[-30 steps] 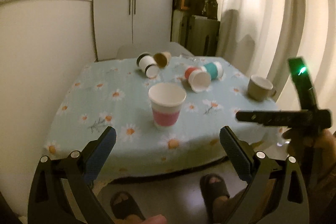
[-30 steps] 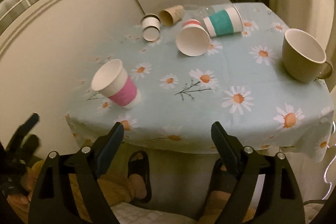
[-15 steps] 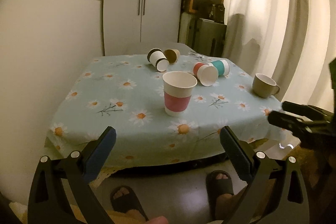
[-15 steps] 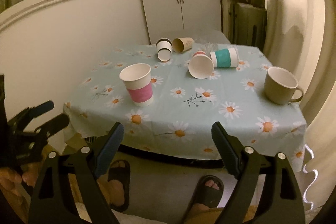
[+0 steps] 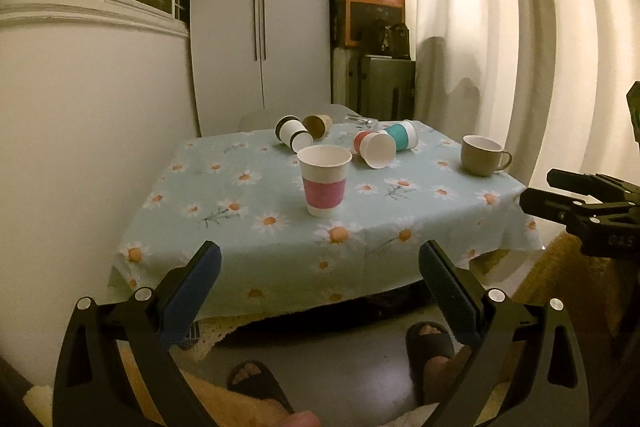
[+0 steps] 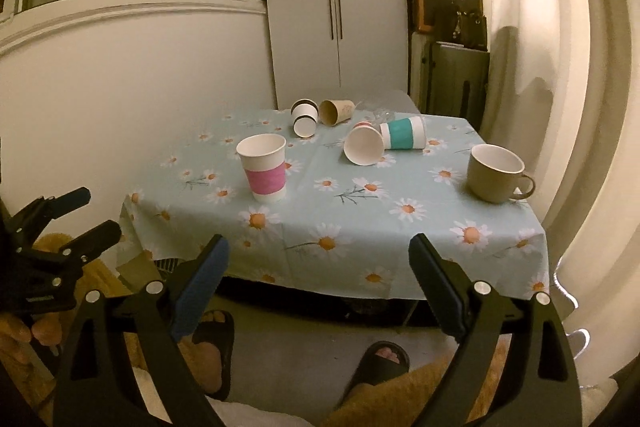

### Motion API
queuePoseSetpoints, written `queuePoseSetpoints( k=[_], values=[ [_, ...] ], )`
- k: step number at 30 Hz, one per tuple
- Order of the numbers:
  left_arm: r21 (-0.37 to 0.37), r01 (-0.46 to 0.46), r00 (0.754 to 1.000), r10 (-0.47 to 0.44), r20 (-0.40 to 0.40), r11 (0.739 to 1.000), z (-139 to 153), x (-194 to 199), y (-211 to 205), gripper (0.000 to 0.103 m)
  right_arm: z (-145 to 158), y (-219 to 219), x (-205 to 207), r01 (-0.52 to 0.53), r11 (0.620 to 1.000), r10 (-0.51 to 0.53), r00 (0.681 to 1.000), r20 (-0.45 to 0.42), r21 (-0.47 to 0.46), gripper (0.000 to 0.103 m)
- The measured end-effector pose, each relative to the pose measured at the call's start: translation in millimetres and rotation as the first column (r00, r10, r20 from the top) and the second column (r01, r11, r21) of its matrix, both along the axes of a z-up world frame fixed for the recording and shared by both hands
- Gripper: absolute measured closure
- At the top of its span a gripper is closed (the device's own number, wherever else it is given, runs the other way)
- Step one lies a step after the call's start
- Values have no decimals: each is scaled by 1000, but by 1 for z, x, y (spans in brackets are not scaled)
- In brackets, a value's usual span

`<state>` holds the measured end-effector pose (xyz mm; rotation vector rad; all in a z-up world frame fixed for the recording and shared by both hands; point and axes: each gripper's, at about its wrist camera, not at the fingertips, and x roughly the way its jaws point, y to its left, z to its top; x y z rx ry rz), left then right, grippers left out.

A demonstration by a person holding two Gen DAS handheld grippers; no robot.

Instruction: Flip cup upright

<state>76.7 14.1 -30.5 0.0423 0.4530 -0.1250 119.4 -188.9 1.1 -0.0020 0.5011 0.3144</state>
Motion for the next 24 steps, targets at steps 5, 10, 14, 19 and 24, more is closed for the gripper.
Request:
queuePoseSetpoints(
  k=[5, 10, 14, 19, 24],
  values=[
    [1, -9, 1000, 9, 8, 1000, -2, -9, 0, 6, 2, -10, -11, 7, 999, -7, 1000, 14, 51, 6],
    [-24, -23, 1000, 23, 17, 999, -2, -16, 8, 6, 0, -8, -11, -3, 999, 3, 1000, 7, 38, 6],
    [-34, -27, 1000, 27, 12, 999, -3, -16, 10, 6, 0, -2, -13, -9, 1000, 9, 1000, 24, 15, 6],
    [-22, -17, 1000, 18, 18, 1000, -3, -18, 10, 6, -1, 2, -16, -18, 1000, 18, 999, 35, -7, 6],
    [-17, -16, 1000, 16, 22, 1000, -4, -20, 8, 6, -1, 3, -17, -18, 1000, 18, 999, 34, -10, 6]
  ],
)
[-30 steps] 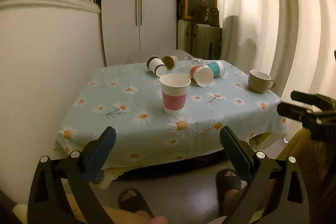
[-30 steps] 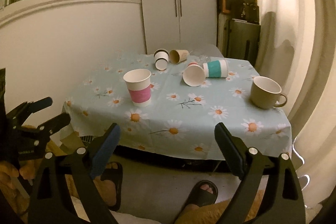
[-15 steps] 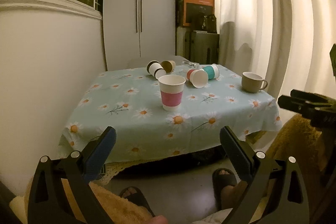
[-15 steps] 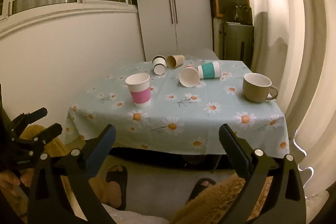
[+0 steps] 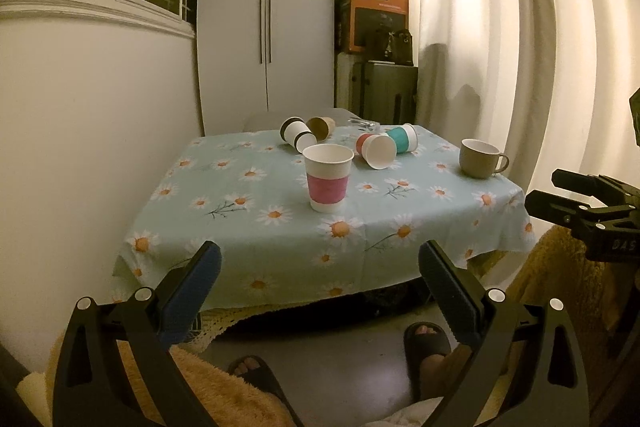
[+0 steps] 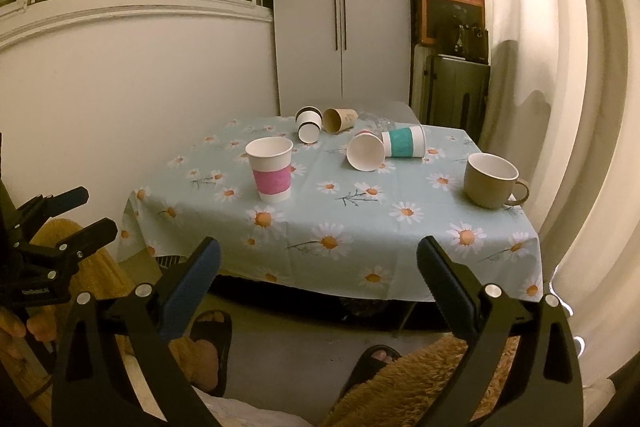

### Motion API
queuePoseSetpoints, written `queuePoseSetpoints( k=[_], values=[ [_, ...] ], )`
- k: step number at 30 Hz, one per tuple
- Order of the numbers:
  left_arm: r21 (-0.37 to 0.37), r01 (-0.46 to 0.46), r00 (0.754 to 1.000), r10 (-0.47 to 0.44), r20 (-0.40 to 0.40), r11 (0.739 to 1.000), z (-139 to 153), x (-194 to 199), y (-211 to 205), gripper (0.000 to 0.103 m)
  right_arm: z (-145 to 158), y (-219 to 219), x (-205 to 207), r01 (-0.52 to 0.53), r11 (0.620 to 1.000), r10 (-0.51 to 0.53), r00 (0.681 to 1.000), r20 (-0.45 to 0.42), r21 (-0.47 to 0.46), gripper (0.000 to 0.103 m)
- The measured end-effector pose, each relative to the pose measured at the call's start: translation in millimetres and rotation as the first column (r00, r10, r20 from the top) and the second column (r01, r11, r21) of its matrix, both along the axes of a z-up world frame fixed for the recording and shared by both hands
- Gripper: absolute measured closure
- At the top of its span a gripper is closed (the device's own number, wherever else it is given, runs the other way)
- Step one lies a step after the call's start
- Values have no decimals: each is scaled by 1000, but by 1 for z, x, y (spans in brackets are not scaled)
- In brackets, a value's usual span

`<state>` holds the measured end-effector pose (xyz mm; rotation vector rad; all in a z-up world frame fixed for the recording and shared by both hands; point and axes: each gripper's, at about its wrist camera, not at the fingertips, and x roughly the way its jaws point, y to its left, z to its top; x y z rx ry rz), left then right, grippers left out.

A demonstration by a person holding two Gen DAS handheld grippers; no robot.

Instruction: Flip cup upright

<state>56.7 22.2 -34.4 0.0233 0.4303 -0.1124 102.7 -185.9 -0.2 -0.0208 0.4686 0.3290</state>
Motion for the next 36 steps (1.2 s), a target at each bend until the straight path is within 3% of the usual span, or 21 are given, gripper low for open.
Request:
queuePoseSetpoints(
  k=[36],
  values=[
    [21, 13, 1000, -13, -7, 1000, -3, 0, -3, 6, -3, -6, 2, -3, 1000, 3, 1000, -7, -4, 6]
  ],
)
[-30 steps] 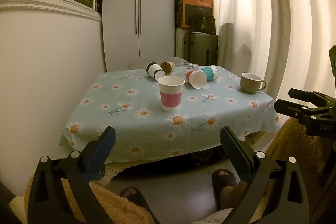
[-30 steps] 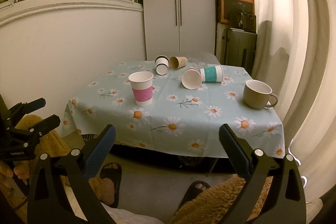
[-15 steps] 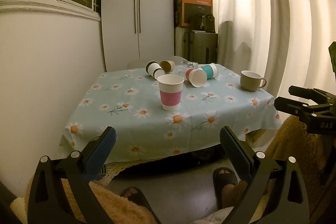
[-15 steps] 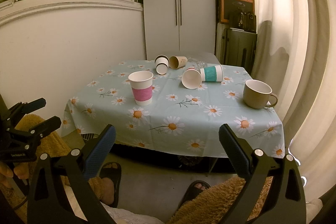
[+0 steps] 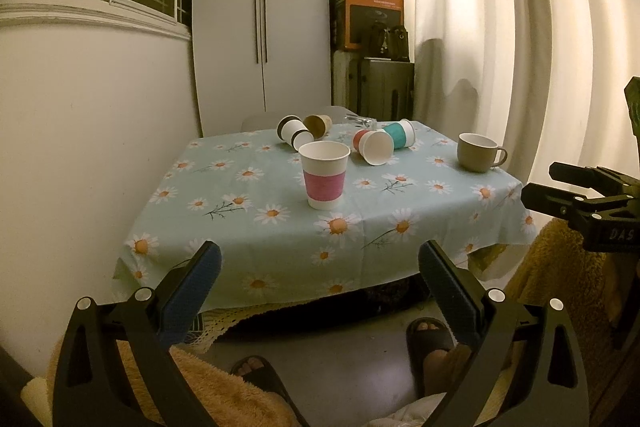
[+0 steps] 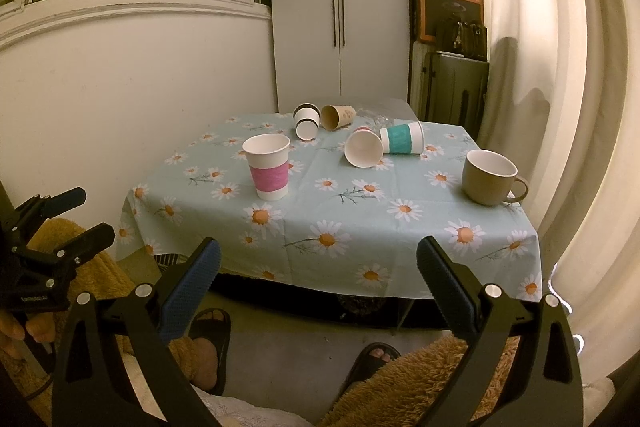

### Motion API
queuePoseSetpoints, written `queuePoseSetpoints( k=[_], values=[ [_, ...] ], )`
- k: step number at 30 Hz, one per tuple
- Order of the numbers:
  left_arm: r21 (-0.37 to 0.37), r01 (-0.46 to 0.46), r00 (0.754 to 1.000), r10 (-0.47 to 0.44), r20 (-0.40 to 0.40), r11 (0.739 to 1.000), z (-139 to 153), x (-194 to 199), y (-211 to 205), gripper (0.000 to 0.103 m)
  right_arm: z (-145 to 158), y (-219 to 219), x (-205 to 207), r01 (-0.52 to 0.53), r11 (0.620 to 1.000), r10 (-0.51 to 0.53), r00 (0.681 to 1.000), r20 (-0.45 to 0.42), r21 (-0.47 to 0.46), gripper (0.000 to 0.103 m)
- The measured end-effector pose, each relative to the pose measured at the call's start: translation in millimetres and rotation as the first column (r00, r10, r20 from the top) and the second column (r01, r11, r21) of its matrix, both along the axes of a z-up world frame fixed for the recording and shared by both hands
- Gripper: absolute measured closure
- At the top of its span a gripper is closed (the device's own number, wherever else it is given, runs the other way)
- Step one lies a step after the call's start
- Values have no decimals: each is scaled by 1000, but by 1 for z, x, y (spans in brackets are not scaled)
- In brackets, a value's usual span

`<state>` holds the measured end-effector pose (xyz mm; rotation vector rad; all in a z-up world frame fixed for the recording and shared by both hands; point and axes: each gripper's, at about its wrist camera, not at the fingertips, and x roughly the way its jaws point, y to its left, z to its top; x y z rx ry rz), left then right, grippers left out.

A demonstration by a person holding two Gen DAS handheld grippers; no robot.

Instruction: Flip cup upright

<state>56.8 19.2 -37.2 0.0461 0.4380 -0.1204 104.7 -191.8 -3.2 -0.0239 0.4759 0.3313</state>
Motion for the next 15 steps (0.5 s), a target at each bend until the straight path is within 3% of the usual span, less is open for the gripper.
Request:
queuePoseSetpoints(
  k=[15],
  values=[
    [-1, 6, 1000, -6, 1, 1000, -1, -1, 0, 6, -1, -3, 1, 0, 1000, 0, 1000, -4, -1, 6]
  ],
)
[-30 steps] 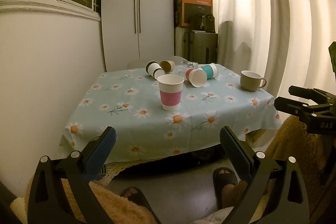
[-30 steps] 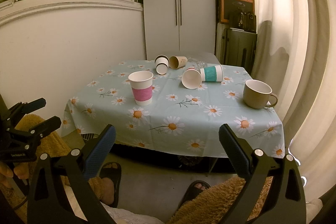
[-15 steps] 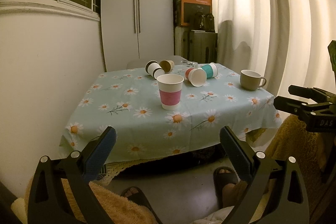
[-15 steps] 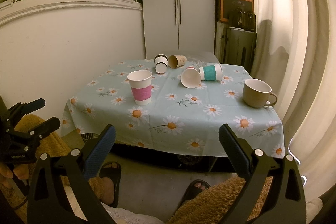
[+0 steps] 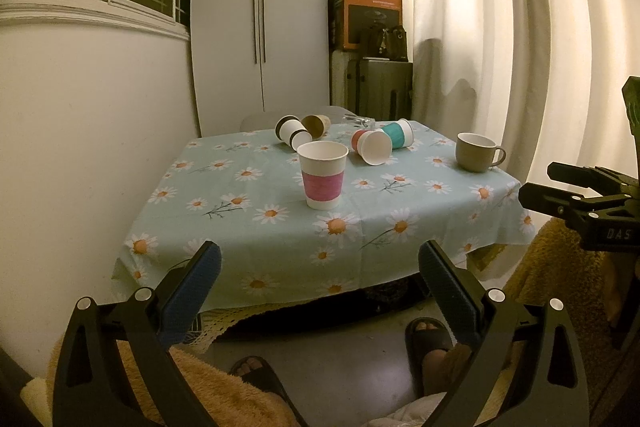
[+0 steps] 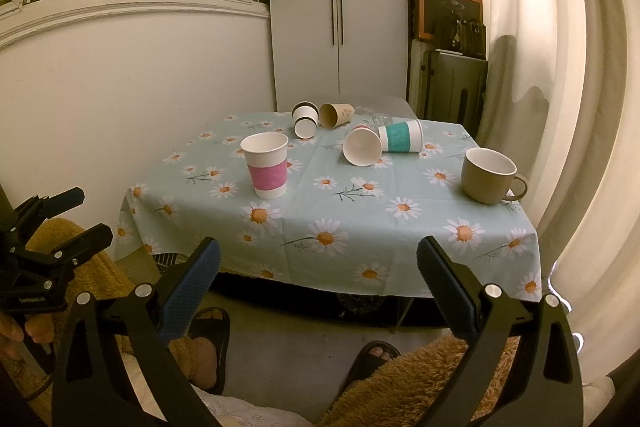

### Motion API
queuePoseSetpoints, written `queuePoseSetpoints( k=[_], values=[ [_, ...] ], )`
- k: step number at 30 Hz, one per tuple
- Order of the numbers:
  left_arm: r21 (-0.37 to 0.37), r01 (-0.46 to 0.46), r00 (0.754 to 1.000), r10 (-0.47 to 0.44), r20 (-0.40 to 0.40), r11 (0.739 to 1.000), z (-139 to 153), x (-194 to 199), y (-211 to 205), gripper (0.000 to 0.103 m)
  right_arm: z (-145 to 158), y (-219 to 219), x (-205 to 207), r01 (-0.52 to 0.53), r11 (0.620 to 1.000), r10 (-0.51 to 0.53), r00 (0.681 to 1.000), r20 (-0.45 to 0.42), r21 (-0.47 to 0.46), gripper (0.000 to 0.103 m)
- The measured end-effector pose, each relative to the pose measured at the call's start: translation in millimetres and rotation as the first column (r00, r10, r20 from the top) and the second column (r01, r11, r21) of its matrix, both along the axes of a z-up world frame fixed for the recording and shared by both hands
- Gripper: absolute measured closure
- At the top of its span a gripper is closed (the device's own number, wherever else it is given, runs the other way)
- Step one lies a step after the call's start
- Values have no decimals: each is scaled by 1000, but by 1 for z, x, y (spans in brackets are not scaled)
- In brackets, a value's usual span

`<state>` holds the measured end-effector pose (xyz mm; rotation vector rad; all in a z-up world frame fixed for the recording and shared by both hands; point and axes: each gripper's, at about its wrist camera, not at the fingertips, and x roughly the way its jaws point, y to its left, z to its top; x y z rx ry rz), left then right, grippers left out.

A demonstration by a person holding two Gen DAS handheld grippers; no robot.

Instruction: Flip cup upright

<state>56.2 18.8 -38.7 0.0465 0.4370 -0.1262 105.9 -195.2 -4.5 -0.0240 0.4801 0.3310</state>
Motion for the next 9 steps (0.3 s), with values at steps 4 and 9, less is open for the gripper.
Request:
queuePoseSetpoints(
  k=[4, 9],
  values=[
    [1, -1, 1000, 1, 1, 1000, 1, 0, 0, 6, 0, 0, 0, 0, 1000, 0, 1000, 0, 1, 6],
    [3, 3, 1000, -3, 2, 1000, -2, 0, 0, 6, 0, 0, 0, -2, 1000, 2, 1000, 0, -1, 6]
  ],
)
